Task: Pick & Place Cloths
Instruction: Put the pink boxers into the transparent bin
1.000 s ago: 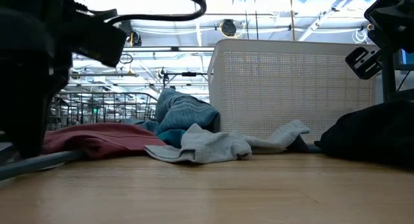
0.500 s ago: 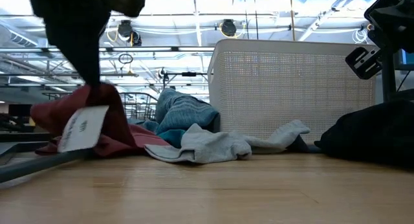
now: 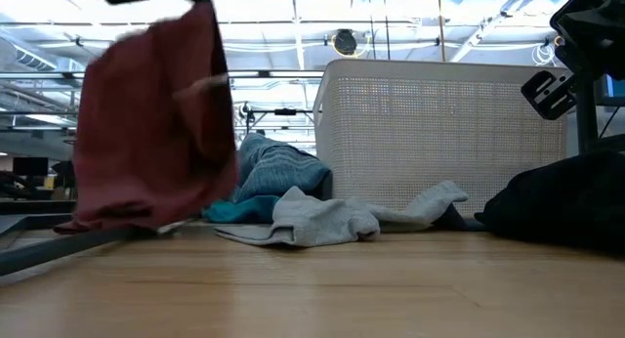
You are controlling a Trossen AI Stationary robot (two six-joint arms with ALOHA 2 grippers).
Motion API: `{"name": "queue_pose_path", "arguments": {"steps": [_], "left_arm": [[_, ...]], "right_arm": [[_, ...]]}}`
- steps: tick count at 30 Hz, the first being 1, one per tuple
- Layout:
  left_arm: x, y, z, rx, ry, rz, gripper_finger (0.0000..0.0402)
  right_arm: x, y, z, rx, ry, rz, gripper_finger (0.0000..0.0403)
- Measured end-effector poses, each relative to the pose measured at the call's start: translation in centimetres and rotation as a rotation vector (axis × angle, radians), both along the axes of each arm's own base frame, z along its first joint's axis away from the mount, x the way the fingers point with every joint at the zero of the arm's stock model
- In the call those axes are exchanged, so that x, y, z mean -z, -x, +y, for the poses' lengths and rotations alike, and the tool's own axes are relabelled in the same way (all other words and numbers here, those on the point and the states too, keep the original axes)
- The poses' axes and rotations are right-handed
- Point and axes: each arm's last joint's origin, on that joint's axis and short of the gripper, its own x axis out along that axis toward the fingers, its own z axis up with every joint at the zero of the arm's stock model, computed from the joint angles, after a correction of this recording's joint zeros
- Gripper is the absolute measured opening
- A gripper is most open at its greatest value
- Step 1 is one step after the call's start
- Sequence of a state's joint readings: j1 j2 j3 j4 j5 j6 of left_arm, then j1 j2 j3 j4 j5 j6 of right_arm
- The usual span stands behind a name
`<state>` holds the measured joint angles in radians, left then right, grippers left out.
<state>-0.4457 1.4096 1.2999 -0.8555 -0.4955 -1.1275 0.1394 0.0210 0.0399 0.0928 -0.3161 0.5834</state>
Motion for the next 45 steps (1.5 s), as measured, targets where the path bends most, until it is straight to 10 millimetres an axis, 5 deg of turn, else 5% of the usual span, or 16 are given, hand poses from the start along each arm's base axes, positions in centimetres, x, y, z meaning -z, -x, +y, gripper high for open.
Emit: {"name": "queue_pose_path", "arguments": {"steps": [9, 21, 45], "left_arm": [[-5.6, 2.1, 2.1, -0.056, -0.012, -0.358, 0.0000], [-11.3, 2.7, 2.2, 0.116, -0.102, -0.769, 0.0000], [-12.3, 2.7, 2.1, 0.156, -0.085, -0.872, 0.0000]], "right_arm": [[0.0, 0.0, 0.0, 0.004, 0.024, -0.011, 0.0004], [0.0, 0.0, 0.0, 0.007, 0.027, -0.013, 0.0004], [-0.1, -0.1, -0.2, 0.084, 0.035, -0.026, 0.0004]]}}
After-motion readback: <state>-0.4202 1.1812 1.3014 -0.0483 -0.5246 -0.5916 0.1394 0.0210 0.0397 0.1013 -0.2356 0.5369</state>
